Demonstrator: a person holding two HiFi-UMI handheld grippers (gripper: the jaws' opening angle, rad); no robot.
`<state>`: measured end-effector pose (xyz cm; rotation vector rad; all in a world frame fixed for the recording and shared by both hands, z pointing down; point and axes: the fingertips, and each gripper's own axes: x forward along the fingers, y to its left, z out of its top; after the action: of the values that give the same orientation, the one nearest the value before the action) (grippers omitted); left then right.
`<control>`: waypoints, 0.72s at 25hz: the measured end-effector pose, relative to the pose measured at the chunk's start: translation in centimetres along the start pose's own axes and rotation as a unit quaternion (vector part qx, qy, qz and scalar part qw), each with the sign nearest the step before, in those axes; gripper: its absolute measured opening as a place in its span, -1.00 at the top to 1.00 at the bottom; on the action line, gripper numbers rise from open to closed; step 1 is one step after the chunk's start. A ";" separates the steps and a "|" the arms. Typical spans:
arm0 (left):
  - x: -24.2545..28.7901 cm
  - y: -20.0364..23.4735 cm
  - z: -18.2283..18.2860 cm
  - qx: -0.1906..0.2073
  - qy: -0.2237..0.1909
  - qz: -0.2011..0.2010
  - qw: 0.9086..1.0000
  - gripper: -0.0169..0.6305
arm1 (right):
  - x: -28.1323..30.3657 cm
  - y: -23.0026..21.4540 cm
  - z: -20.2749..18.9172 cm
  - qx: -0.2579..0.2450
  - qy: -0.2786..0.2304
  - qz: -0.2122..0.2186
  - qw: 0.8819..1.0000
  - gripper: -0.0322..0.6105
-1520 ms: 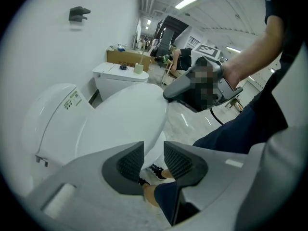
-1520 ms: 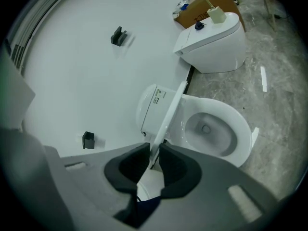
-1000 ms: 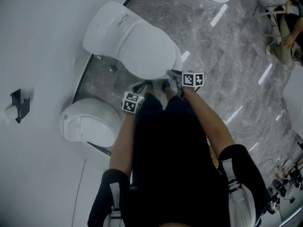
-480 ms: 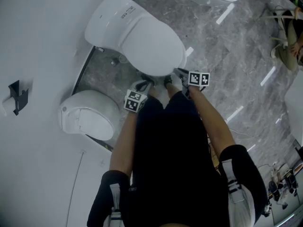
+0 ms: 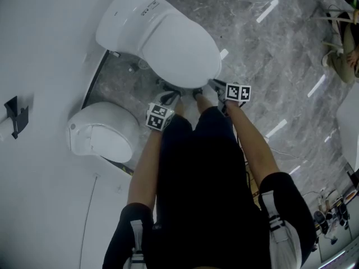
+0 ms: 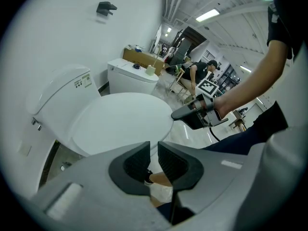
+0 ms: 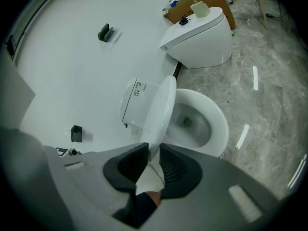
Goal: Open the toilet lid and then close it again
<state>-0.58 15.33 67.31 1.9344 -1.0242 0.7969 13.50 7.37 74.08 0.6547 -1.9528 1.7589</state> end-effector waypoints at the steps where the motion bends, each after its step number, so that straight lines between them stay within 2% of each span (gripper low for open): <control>1: 0.2 0.1 0.0 0.000 0.002 -0.001 1.000 0.77 | 0.1 -0.3 -0.1 0.002 0.001 -0.002 1.000 0.66; 8: 2.0 0.2 -0.2 0.003 0.013 -0.010 1.000 0.77 | 0.7 -2.6 -0.6 0.013 0.009 -0.013 1.000 0.61; 18: 4.2 0.3 -0.1 0.002 0.024 -0.020 1.000 0.77 | 1.7 -6.7 -1.6 0.028 0.035 -0.050 0.998 0.52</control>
<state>1.15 13.79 70.86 1.9247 -0.9535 0.8189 16.18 8.35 80.60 0.6895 -1.7980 1.7573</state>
